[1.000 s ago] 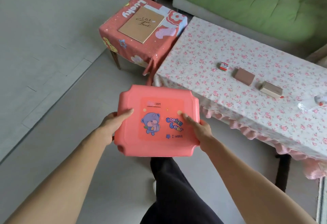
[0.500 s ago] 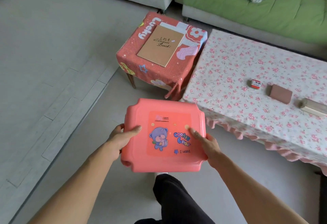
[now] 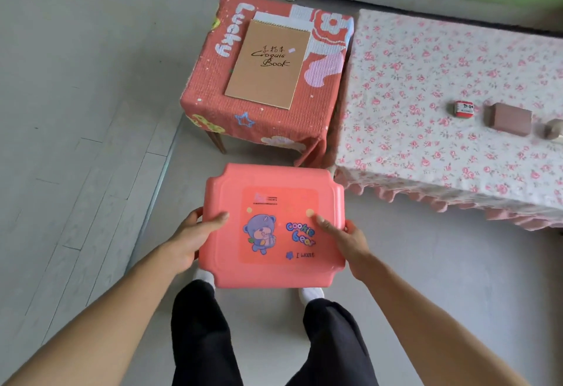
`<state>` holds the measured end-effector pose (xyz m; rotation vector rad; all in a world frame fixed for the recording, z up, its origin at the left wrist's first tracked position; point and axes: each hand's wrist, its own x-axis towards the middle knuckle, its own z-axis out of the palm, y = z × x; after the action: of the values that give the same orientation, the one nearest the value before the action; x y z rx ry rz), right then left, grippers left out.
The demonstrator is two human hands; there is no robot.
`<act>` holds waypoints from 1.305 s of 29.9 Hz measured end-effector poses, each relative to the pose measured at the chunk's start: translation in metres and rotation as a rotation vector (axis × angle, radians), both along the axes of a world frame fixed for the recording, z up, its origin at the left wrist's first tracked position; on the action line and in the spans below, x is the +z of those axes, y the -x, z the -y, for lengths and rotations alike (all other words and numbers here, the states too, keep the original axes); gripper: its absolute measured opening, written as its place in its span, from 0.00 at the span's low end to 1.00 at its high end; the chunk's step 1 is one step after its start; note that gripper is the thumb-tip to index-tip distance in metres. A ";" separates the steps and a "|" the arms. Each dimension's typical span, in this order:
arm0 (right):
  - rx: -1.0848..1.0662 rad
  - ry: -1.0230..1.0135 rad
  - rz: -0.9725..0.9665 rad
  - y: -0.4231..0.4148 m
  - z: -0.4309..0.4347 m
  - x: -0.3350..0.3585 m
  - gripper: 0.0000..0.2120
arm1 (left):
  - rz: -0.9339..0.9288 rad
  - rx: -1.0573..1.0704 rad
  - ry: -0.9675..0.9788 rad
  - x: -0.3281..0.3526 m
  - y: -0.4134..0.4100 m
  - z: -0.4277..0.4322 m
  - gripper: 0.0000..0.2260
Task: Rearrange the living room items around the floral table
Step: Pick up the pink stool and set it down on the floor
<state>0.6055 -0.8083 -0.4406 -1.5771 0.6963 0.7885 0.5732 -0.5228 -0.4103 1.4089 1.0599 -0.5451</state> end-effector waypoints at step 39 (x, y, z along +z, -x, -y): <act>-0.050 0.150 -0.221 0.018 -0.160 -0.463 0.29 | -0.098 -0.266 0.162 -0.505 -0.030 -0.173 0.21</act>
<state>0.5877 -0.6486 -0.9034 -1.6149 0.9708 0.8994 0.6036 -0.3501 -0.9150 1.3978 0.8881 -0.8818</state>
